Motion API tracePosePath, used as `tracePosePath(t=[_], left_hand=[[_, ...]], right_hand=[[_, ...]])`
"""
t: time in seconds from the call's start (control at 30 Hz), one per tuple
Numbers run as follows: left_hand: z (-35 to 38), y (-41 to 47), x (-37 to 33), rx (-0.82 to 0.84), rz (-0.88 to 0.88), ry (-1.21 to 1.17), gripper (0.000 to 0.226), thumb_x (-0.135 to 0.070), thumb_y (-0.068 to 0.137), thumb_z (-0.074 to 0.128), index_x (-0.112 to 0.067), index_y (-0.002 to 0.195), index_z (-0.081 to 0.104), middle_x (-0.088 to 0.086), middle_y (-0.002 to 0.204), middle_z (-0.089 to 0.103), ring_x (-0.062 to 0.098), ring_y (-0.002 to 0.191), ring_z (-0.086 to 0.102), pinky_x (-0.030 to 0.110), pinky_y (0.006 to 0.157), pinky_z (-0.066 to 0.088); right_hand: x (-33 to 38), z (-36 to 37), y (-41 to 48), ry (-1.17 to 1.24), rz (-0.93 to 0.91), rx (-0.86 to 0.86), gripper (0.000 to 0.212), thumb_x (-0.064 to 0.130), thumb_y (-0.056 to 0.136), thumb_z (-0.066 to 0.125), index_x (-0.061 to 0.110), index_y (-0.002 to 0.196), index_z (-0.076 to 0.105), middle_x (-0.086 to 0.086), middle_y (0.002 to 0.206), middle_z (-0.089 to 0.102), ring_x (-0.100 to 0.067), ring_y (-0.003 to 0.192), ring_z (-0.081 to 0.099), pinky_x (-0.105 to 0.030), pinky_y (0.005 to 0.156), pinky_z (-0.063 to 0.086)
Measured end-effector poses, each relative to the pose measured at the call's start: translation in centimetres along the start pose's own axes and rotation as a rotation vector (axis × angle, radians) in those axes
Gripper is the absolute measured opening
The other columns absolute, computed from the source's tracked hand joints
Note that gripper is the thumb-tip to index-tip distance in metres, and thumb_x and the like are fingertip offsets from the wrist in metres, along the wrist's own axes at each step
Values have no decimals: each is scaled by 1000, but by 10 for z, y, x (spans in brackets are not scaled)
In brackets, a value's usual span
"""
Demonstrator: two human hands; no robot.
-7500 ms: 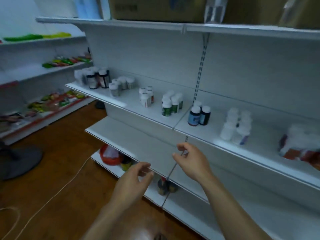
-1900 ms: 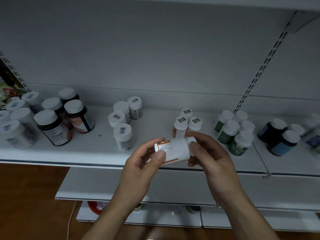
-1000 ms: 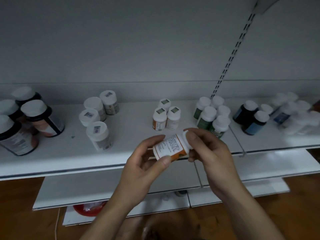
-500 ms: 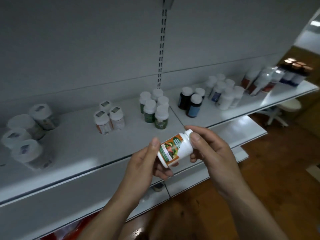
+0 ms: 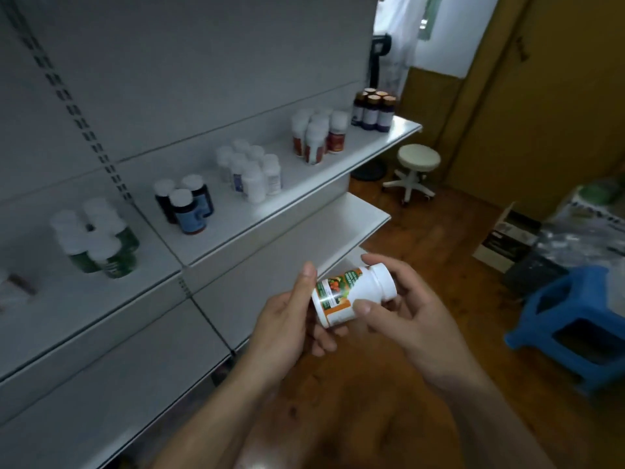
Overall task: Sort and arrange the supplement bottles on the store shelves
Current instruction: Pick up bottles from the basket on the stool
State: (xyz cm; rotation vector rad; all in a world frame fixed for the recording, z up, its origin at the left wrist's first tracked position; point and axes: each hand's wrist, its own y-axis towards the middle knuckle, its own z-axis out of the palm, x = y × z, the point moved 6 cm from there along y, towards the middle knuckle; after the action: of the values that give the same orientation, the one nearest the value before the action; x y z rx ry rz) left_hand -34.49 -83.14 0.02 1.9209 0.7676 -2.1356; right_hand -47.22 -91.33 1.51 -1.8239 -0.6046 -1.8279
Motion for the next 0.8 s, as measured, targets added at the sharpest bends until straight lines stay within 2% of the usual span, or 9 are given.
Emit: tracePosePath(t=[0.13,0.23,0.33,0.43,0.5,0.67,0.8], left_hand=[[90,18,9,134,-19,28,66,-62,90,34,-11,79,75,20,73,72,17,54,59,26,54,46],[160,38,15,234,-25,71,63,-62,88,39,-10,87,75,17,76,73,18,60,64,28,60,51],[227,56,23,371,-38,112,52,-62,86,46,-20,102,72,7,89,76,18,77,71,30,72,55],[282,70,31,529,-31,164,44,-57,88,52,-24,112,69,1,103,74,15,95,71,27,79,54],[314,83,36,588,-38,192,41,-52,85,58,-25,114,69,-1,109,72,13,102,69,27,84,55],[409,130,52,737,-106,206,38,-44,82,63,-25,114,68,-5,107,73,9,99,69,24,84,55],[501,185,62,808,-157,200,40,-40,78,66,-21,114,68,-4,102,74,6,95,70,22,84,56]], right_hand=[[-9,-90,-21,7,27,-145,43,16,80,71,31,120,61,6,104,69,-4,88,68,-17,64,52],[-13,-166,-42,-39,37,-288,35,16,90,62,34,120,63,10,99,71,-4,78,67,-19,64,54],[-17,-236,-65,-43,62,-452,31,15,91,62,32,117,67,8,96,73,-8,74,67,-18,64,54],[-25,-288,-81,-8,79,-577,31,15,89,64,33,115,66,17,97,73,-6,81,70,-17,66,54],[-36,-320,-86,15,89,-652,32,15,87,67,33,113,67,16,99,73,-6,85,69,-18,67,55],[-66,-405,-80,44,166,-788,33,19,84,68,30,115,67,9,103,71,-11,90,69,-22,69,57],[-85,-493,-48,70,240,-881,30,18,87,68,31,114,68,6,108,69,-11,94,69,-34,78,61]])
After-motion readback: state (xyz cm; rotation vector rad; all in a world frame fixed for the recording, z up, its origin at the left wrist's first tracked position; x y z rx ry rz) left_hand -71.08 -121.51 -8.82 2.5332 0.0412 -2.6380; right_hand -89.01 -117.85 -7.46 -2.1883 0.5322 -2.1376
